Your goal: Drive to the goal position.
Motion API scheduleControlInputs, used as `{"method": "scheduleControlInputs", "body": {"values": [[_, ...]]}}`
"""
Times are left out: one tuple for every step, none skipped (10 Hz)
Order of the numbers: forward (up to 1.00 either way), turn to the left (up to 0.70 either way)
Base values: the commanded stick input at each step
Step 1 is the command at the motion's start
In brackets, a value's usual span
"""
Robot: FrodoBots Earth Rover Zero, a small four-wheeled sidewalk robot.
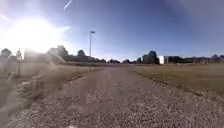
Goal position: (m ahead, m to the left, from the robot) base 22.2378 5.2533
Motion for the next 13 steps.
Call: {"method": "scheduleControlInputs", "body": {"values": [[0.5, 0.0], [0.5, 0.0], [0.5, 0.0], [0.5, 0.0], [0.5, 0.0], [0.5, 0.0], [0.5, 0.0], [0.5, 0.0], [0.5, 0.0], [0.5, 0.0], [0.5, 0.0], [0.5, 0.0], [0.5, 0.0]]}}
